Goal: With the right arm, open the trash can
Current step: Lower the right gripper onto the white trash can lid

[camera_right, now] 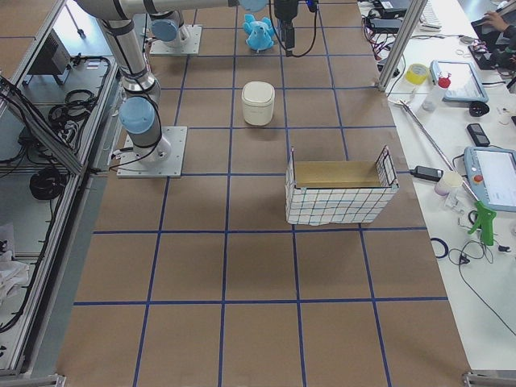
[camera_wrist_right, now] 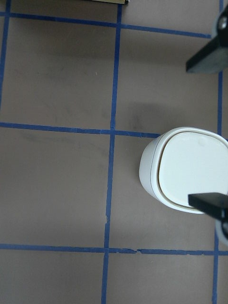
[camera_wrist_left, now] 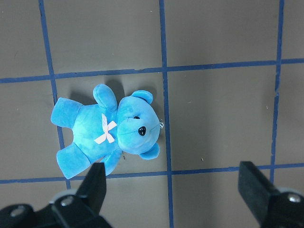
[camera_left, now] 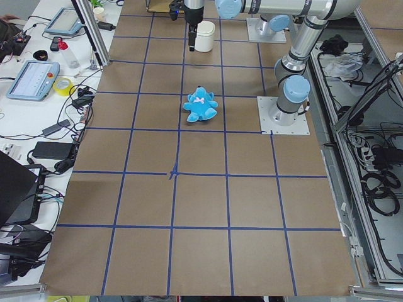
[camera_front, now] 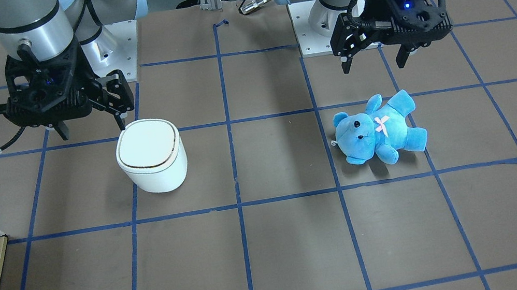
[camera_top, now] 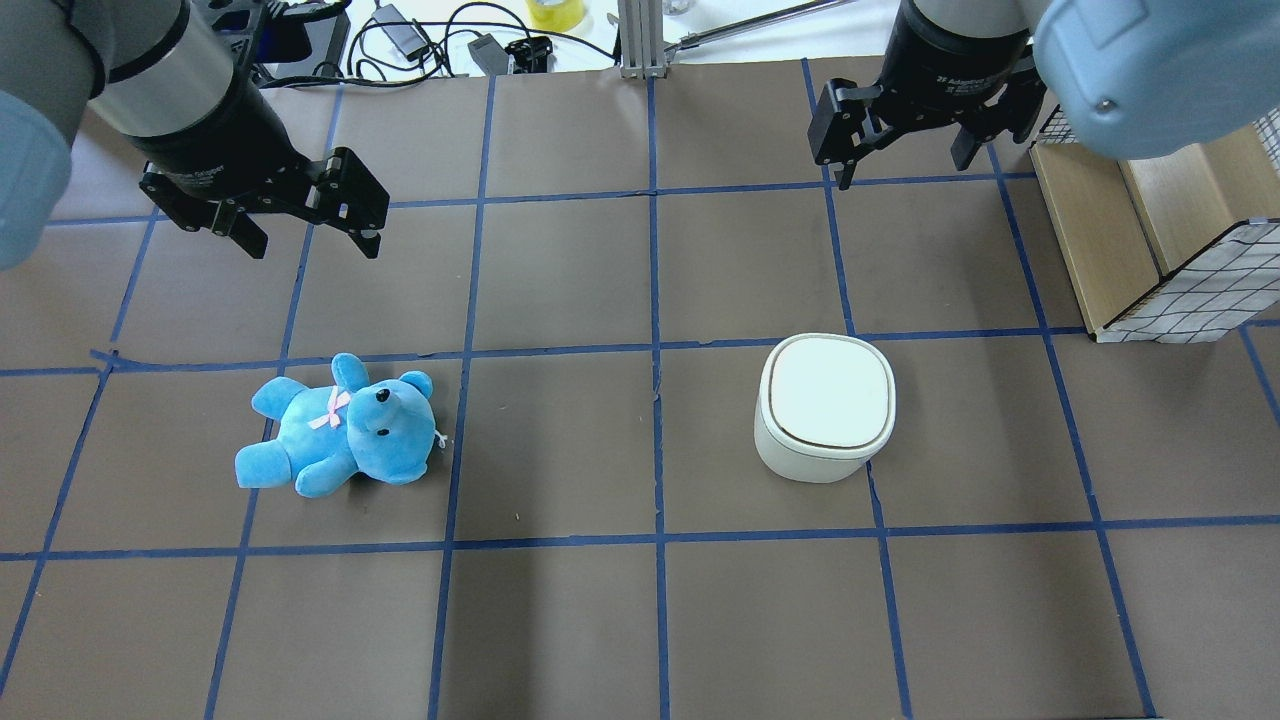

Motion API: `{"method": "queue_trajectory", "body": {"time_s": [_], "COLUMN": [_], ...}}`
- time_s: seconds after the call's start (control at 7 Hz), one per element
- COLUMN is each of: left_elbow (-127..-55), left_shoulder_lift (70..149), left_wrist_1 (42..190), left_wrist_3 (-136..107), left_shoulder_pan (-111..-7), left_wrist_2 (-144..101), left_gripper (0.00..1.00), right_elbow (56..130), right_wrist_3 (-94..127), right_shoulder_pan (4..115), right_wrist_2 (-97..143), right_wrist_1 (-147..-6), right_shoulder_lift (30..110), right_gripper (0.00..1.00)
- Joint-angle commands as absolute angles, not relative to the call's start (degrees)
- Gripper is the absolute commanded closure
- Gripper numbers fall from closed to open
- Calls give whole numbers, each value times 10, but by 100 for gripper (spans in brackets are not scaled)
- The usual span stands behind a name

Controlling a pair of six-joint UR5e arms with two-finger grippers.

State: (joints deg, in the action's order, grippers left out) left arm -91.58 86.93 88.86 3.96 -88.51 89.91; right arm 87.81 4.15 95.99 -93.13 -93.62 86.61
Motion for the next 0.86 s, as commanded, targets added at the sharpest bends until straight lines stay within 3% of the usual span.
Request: {"method": "queue_trajectory", "body": {"time_s": [0.0,0.29,0.43,0.71], "left_elbow": [-916,-916,-916,-916], "left_shoulder_lift": [869,869,869,869], "left_wrist_1": [889,889,889,889], "left_wrist_3": [40,40,40,40], "left_shoulder_pan": [-885,-885,-885,-885], "left_wrist_2": [899,899,899,899], "left_gripper": [0,0,0,0], "right_elbow": [943,1032,1061,1110], "right_wrist_3": [126,120,119,120], "right_shoulder_pan": [965,966,967,967], "right_wrist_2": [-912,-911,-913,-911], "right_wrist_1": [-953,-1032,-1054,-1105], "right_shoulder_lift": [860,858,859,858], "right_gripper": [78,76,85,86]}}
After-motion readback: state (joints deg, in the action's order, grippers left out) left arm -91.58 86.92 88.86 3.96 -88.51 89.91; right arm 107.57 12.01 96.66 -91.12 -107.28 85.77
